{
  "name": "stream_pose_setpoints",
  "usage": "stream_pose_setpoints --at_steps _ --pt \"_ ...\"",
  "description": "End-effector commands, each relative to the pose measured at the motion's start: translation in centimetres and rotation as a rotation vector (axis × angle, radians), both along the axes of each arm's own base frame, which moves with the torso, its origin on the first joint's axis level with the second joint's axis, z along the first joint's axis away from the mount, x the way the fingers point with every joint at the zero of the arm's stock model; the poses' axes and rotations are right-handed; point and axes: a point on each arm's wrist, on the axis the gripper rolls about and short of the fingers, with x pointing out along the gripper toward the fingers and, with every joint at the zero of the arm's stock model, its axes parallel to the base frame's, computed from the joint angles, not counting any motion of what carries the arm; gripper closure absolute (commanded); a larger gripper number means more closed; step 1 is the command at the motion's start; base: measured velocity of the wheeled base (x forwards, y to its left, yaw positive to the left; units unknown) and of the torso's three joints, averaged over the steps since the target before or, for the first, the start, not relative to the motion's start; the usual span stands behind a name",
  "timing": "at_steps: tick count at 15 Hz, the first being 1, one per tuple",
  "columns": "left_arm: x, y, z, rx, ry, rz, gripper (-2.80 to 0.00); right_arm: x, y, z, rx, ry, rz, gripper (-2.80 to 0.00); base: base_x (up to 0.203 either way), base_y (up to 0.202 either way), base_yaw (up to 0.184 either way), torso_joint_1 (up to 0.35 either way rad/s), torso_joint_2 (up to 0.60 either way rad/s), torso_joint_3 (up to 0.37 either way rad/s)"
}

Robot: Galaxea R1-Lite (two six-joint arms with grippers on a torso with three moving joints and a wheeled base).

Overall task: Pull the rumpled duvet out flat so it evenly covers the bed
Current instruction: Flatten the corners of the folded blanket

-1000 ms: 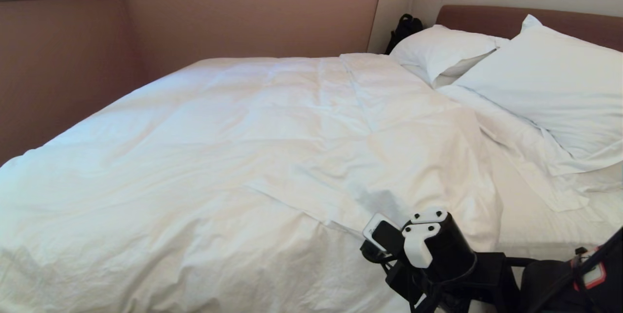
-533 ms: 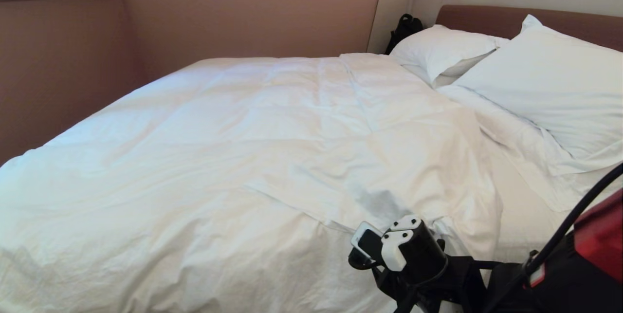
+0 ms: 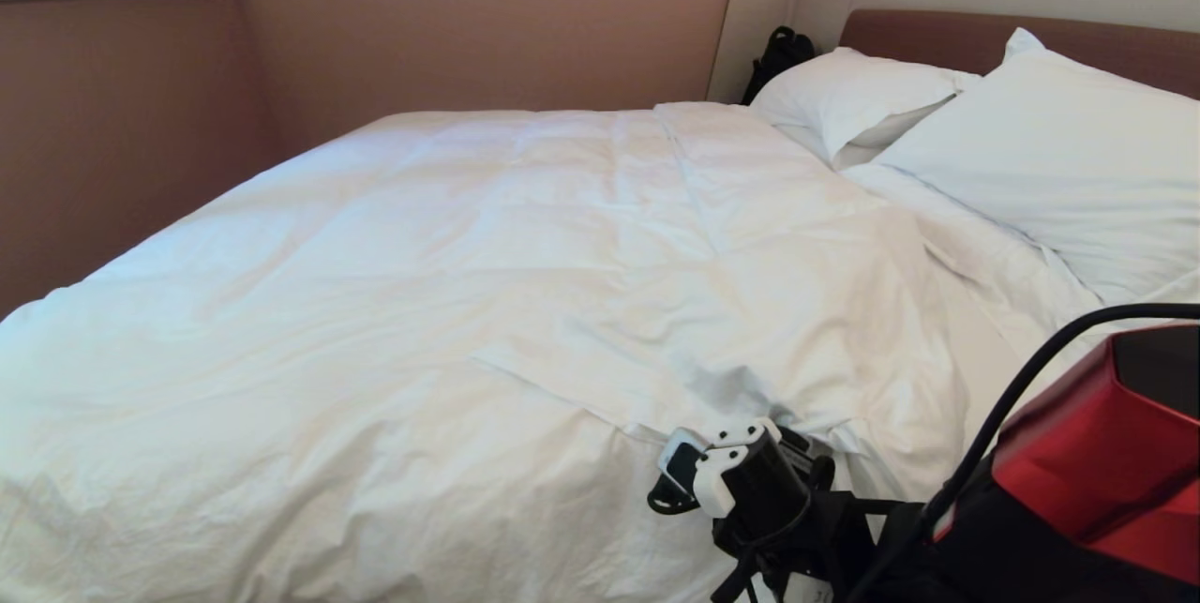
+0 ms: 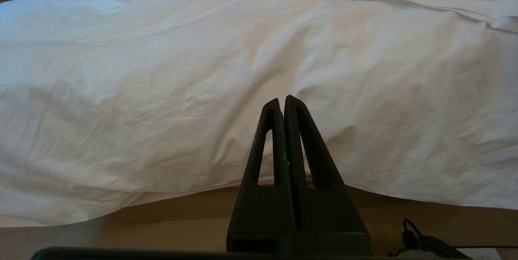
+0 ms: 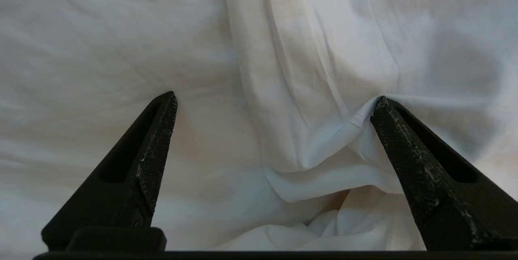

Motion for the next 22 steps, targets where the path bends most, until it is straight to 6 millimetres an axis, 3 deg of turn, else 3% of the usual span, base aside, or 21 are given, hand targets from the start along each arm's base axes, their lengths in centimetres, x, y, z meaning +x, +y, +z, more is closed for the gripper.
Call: stream_pose_setpoints --at_steps 1,5,9,18,22 --pt "0.0 0.0 0.0 0.0 0.0 0.0 0.0 -0.3 0.4 -0.3 -0.024 -0.012 -0.003 -2.8 0.0 0.0 0.0 0.0 0.0 0.0" --pt "0.0 0.0 0.0 0.0 0.0 0.0 0.0 -3.2 2.6 0.2 -0.067 -0.071 0.043 -2.8 0.0 0.0 0.0 0.0 0.0 0.0" --pt "0.0 0.0 0.0 0.0 0.0 0.0 0.0 -3.6 2.9 0.9 -0.084 -0.103 0.037 -2.8 0.0 0.0 0.0 0.0 0.0 0.0" --pt "0.0 0.0 0.0 0.0 0.0 0.0 0.0 -0.6 4.5 -0.4 -0.125 -0.117 -0.017 -2.8 0.0 0.0 0.0 0.0 0.0 0.0" --pt "0.0 0.0 0.0 0.0 0.0 0.0 0.0 1.7 4.9 -1.2 -0.138 -0.112 -0.058 -2.8 0.0 0.0 0.0 0.0 0.0 0.0"
